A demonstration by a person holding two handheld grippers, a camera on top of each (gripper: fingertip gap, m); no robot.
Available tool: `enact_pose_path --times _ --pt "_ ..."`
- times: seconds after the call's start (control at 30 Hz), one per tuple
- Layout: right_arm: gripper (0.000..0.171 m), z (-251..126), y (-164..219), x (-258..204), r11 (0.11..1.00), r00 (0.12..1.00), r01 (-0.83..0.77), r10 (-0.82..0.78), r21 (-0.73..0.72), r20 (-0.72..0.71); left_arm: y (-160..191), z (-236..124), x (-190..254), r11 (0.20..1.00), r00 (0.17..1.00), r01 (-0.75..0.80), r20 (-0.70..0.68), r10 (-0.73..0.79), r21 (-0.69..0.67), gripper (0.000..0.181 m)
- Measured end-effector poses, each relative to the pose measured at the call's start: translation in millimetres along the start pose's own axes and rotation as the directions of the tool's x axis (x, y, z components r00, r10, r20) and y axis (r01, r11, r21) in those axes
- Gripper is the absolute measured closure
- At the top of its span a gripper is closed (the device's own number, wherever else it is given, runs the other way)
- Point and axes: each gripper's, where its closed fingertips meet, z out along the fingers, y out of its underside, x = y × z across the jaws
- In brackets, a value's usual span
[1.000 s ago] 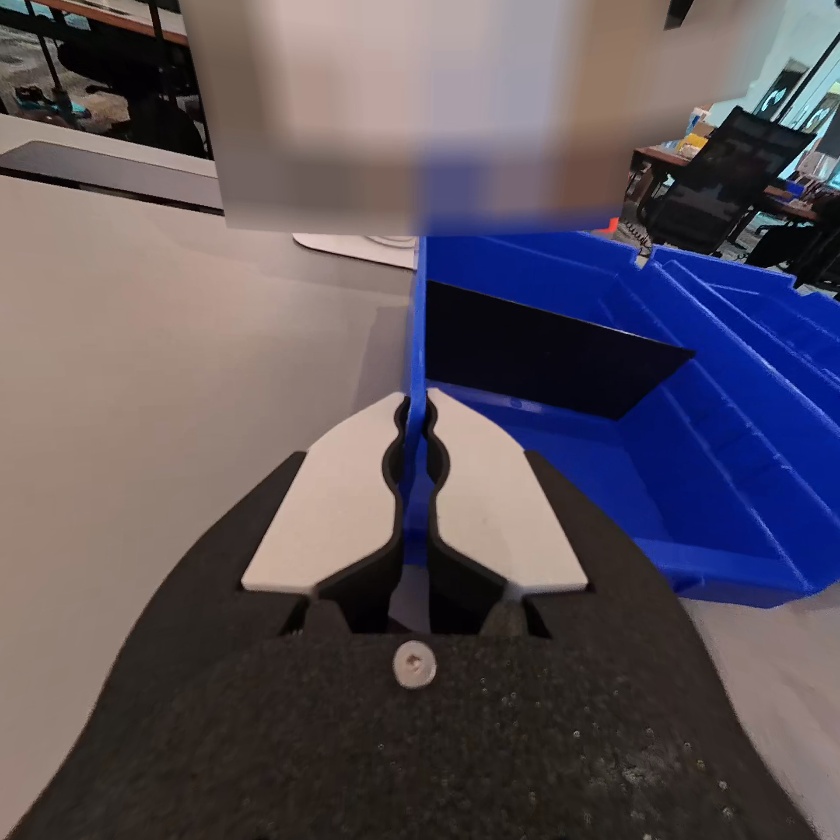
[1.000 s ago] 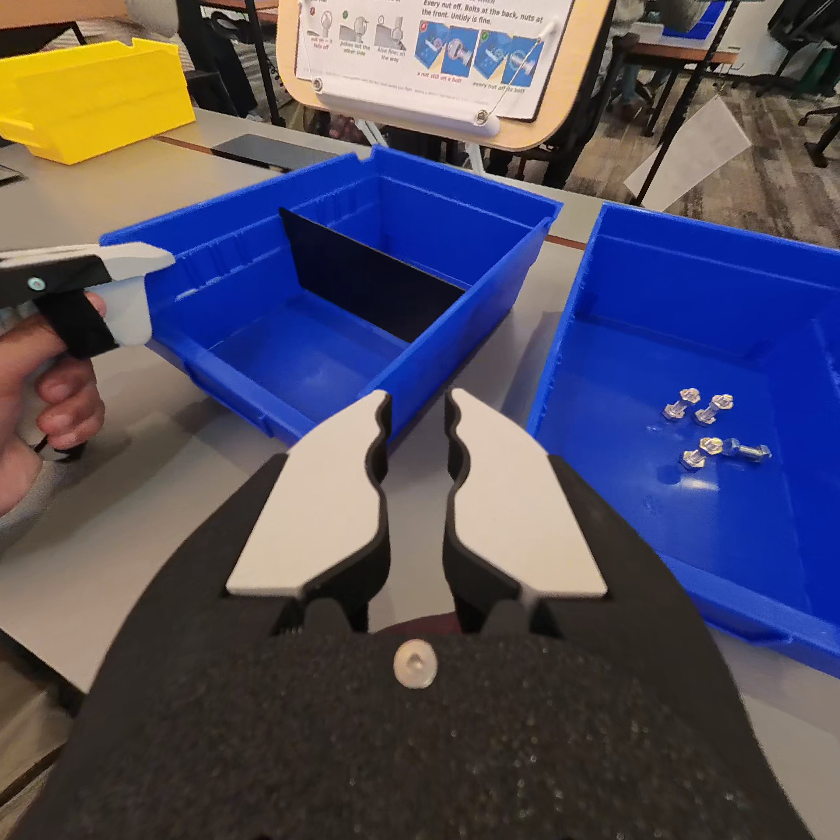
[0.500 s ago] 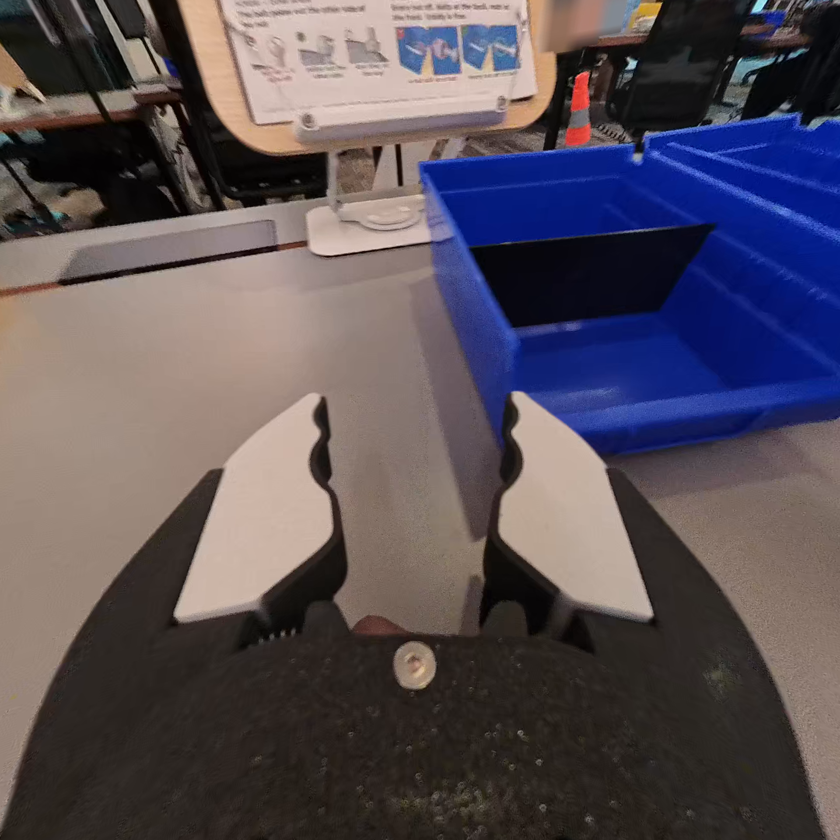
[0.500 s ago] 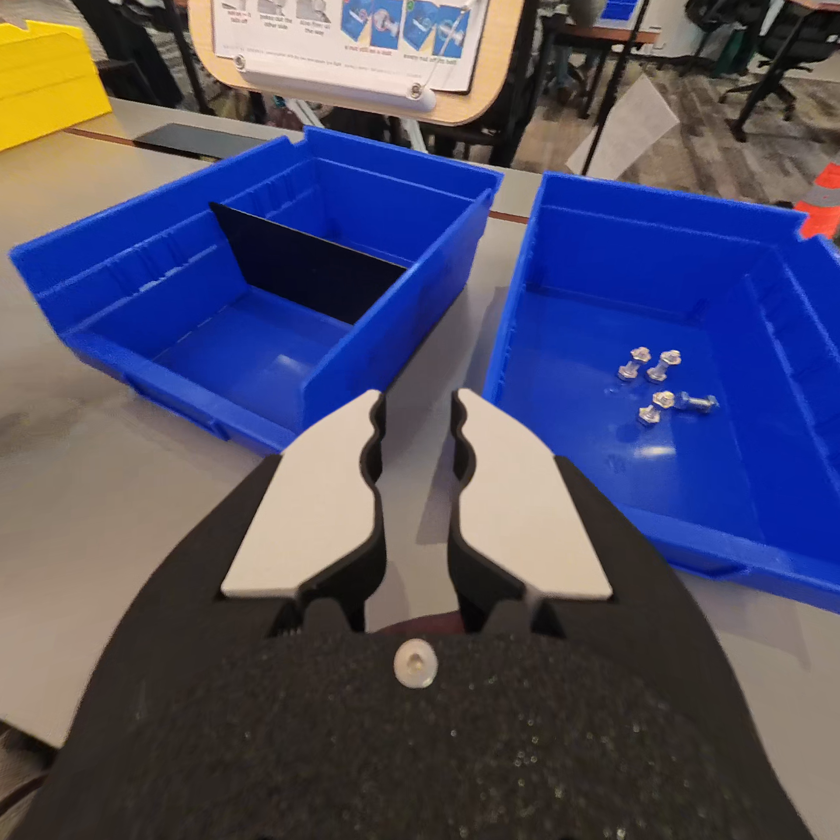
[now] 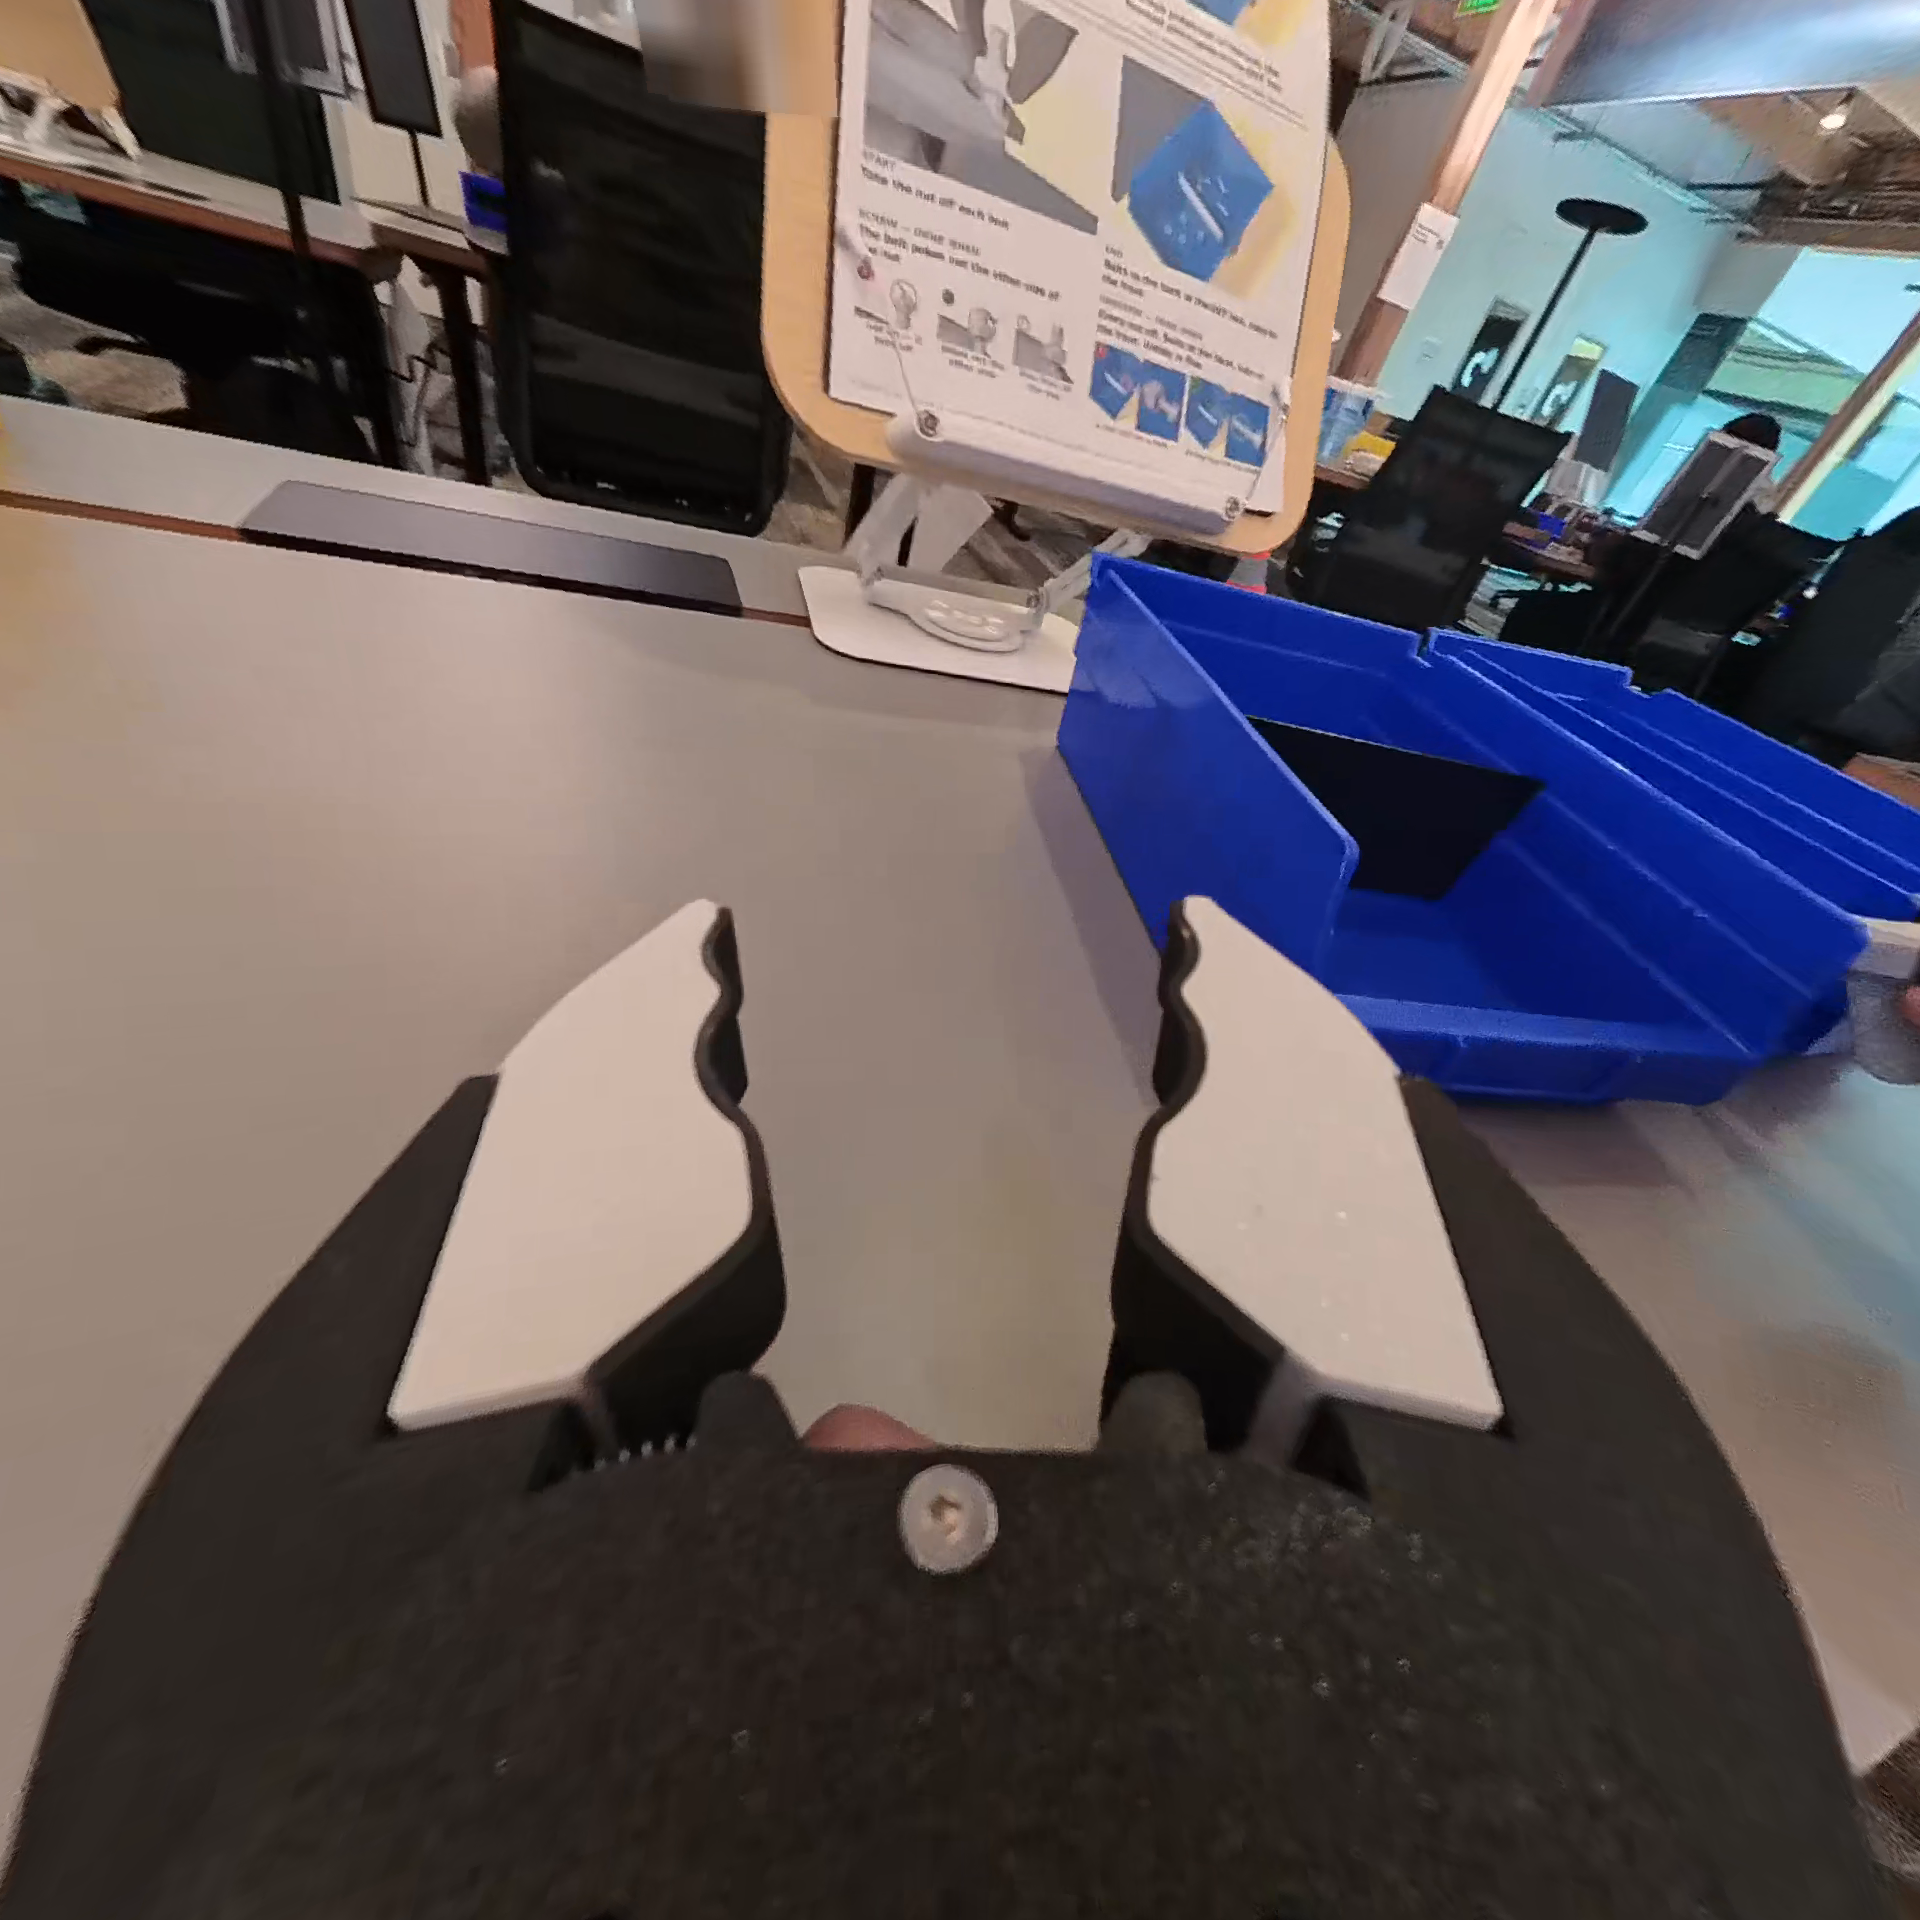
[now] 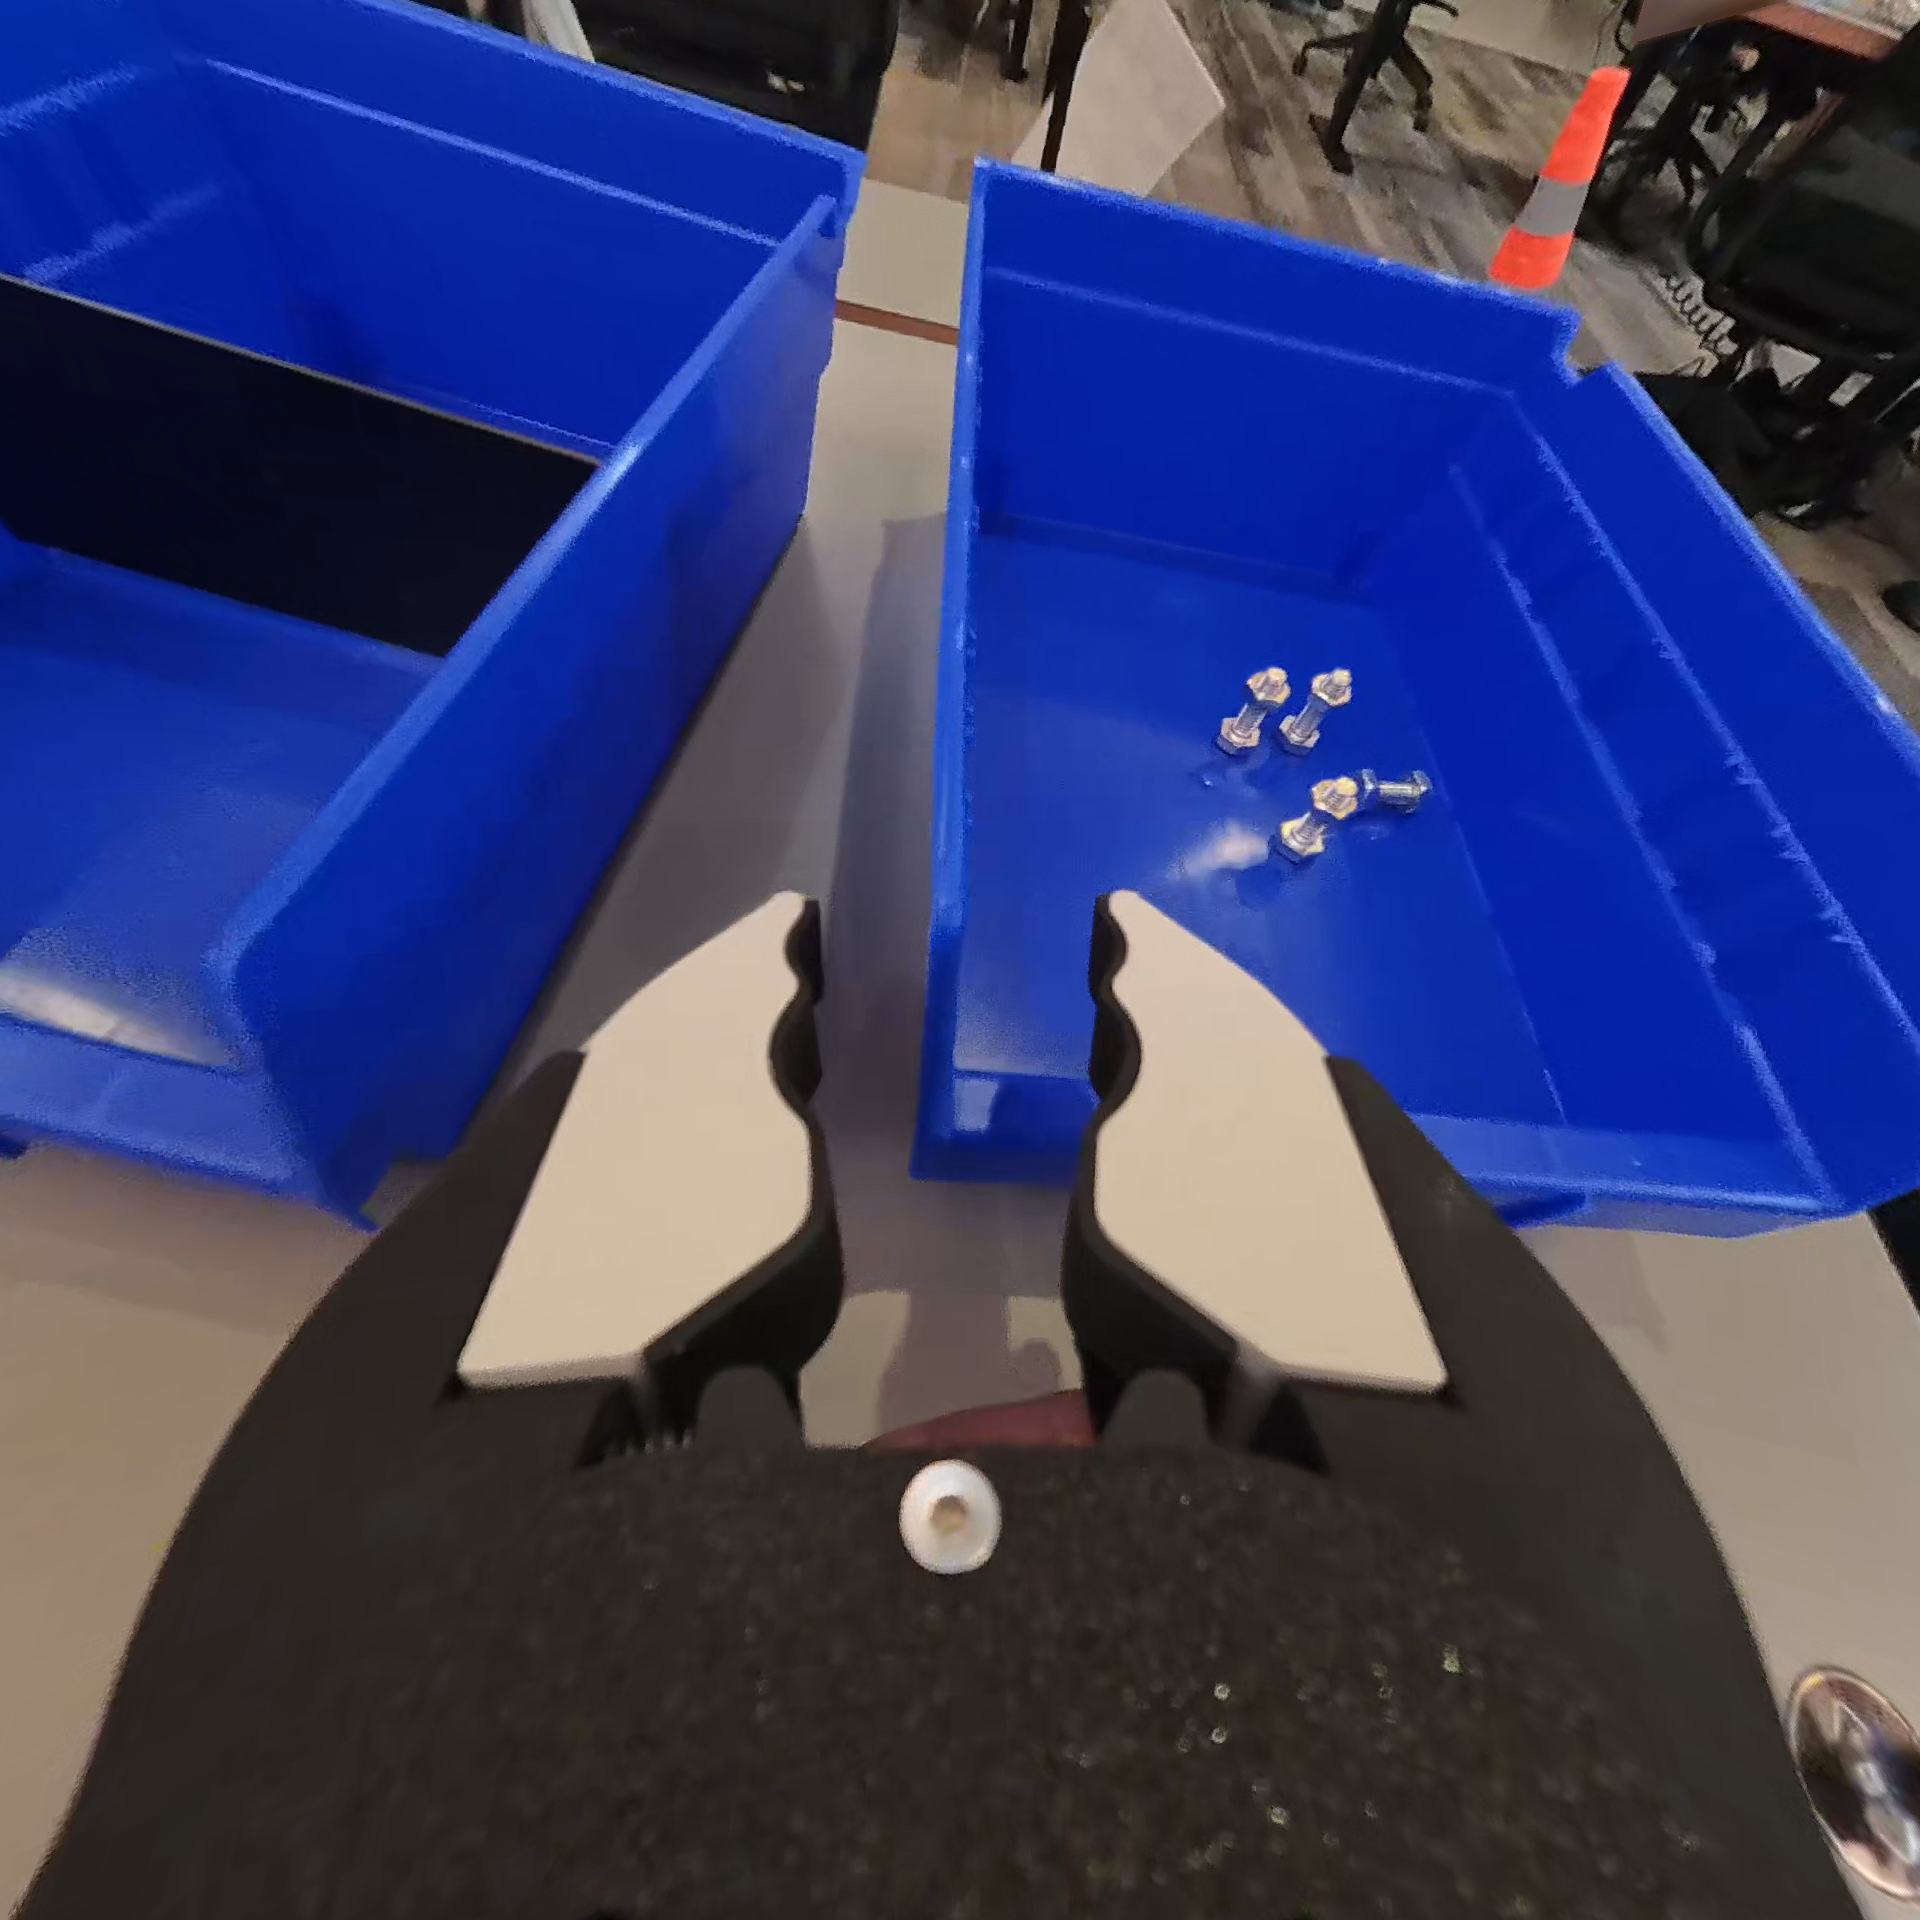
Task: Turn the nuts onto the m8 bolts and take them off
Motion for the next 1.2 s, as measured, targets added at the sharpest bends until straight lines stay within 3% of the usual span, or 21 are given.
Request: enact_pose_path --times 0.27,0.73,0.97,1.2 --pt "0.167 21 3 1 0.999 0.999 0.027 -0.028 -0.041 -0.02 7 5 -2 0.999 0.999 0.043 -0.031 -0.044 -0.034 0.107" --pt "0.167 11 -30 6 0.992 0.989 0.122 -0.12 0.018 -0.085 9 4 -1 0.997 0.997 0.06 -0.043 -0.062 -0.051 0.109" --pt "0.166 -15 -77 -4 0.975 0.977 0.191 -0.176 0.118 -0.121 11 3 4 0.997 0.997 0.044 -0.053 -0.047 -0.056 0.11" --pt "0.166 -41 -130 -43 0.95 0.977 0.212 -0.204 0.229 -0.057 7 -4 -1 0.998 0.999 0.006 -0.042 -0.008 -0.064 0.11"
